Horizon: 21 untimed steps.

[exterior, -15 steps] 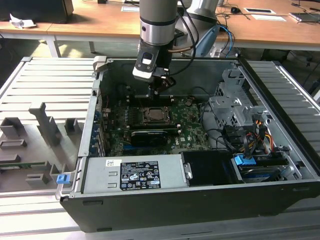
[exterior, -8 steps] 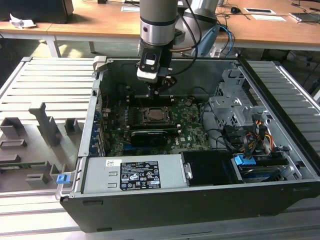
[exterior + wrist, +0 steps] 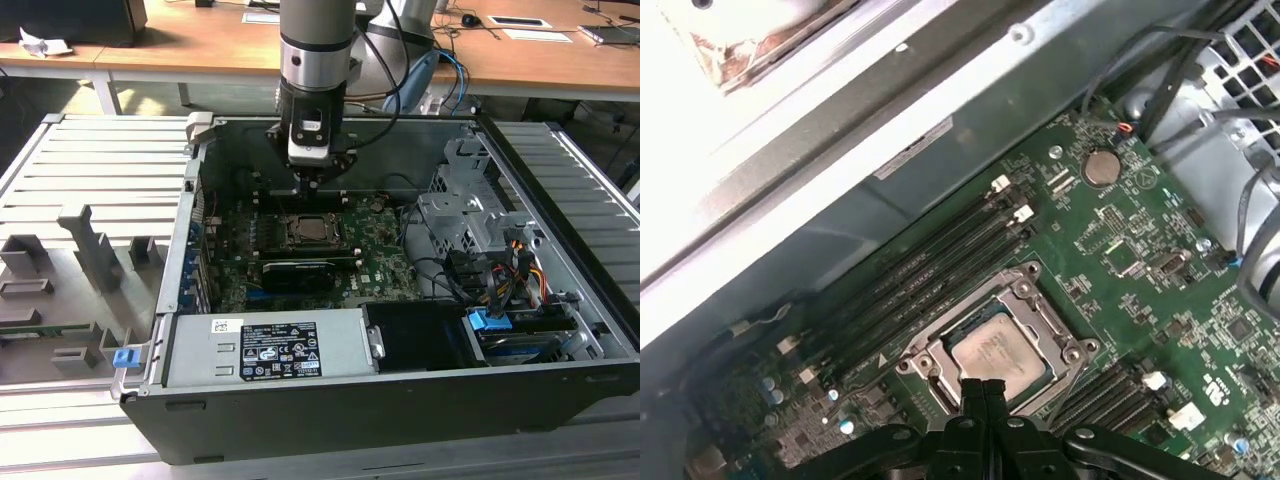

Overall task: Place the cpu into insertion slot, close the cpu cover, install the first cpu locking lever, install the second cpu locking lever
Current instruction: 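Install the first cpu locking lever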

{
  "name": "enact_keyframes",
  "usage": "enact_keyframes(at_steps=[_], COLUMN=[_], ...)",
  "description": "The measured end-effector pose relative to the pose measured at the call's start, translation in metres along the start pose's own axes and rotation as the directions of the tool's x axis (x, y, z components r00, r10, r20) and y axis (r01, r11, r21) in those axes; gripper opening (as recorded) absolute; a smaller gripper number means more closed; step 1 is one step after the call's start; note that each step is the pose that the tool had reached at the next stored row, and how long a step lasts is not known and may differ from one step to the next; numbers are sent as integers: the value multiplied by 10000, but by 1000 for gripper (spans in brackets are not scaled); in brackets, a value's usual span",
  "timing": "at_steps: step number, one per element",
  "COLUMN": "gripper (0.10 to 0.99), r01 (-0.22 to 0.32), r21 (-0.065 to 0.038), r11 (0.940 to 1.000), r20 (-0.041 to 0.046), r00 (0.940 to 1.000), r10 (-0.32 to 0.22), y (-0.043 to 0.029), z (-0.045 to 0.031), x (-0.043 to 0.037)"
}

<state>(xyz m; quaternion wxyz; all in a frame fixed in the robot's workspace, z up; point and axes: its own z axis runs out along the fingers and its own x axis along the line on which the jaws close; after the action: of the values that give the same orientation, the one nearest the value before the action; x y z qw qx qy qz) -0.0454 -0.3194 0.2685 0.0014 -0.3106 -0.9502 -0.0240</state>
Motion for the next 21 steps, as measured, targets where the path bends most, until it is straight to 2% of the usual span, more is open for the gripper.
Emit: enact_keyframes(at_steps=[7,15,19,21], gripper=[106,106,106,106], r01=[720,1470,2067,2505], r21=[11,19,28,29], r11=[9974,9891,9784,9681], r20=[-33,-68,-97,-118], r00=[9974,9891,9784,9681], r10=[-720,-1470,-2067,-2504], y=[0,-1,-2,-2], z=[0,1,0,0], x=[0,0,0,0])
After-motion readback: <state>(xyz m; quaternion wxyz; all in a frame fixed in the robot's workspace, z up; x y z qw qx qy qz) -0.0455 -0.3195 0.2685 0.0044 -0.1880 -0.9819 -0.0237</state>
